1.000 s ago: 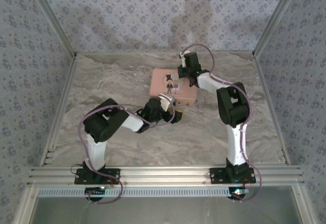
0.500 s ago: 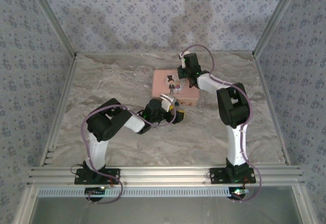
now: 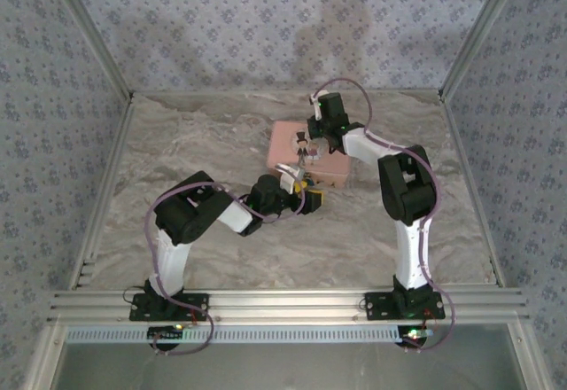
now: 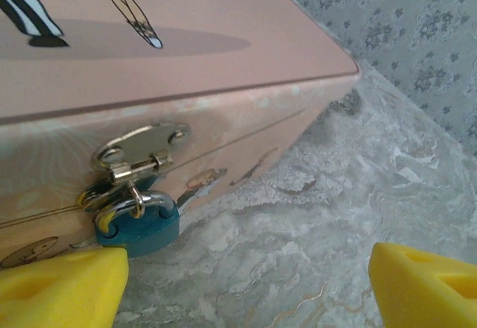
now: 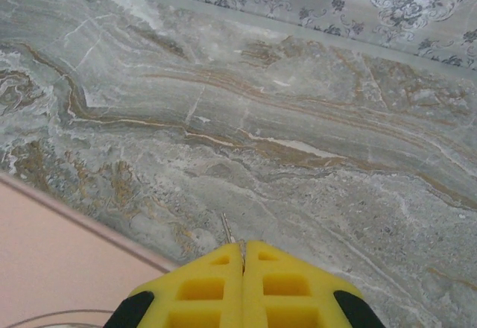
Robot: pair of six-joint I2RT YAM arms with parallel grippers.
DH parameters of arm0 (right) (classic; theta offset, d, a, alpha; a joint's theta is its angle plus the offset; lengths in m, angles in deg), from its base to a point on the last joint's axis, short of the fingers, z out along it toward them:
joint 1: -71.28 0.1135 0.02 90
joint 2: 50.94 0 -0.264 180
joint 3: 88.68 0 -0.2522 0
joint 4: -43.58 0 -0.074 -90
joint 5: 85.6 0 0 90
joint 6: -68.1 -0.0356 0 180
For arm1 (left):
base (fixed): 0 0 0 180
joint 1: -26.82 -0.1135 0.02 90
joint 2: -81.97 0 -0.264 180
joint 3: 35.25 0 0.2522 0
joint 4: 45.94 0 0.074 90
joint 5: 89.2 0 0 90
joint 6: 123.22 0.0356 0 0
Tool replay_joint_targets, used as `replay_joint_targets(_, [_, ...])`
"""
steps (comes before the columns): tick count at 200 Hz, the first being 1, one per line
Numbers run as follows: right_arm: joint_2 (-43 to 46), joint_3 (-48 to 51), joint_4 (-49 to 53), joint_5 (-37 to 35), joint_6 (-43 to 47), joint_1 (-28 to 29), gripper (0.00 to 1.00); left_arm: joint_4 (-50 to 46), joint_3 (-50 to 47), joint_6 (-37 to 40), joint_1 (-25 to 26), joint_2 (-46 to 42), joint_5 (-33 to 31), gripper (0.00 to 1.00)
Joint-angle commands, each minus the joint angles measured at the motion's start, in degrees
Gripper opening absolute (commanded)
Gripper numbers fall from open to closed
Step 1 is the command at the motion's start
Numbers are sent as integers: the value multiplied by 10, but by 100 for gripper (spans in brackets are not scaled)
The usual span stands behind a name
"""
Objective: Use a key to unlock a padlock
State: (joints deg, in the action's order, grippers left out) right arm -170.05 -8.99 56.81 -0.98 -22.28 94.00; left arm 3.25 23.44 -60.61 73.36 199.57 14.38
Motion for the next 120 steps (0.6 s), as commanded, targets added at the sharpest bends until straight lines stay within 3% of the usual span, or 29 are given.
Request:
replay_joint_targets(1, [12, -4, 115, 46, -9, 17, 0, 125, 19, -34, -16, 2, -51, 85])
replay_joint_targets(52, [31, -8, 130, 12, -15, 12, 0, 98, 7, -41, -22, -14, -51, 87])
replay_joint_targets(120, [119, 41, 185, -103, -86, -27, 0, 63, 4, -41, -27, -13, -47, 87])
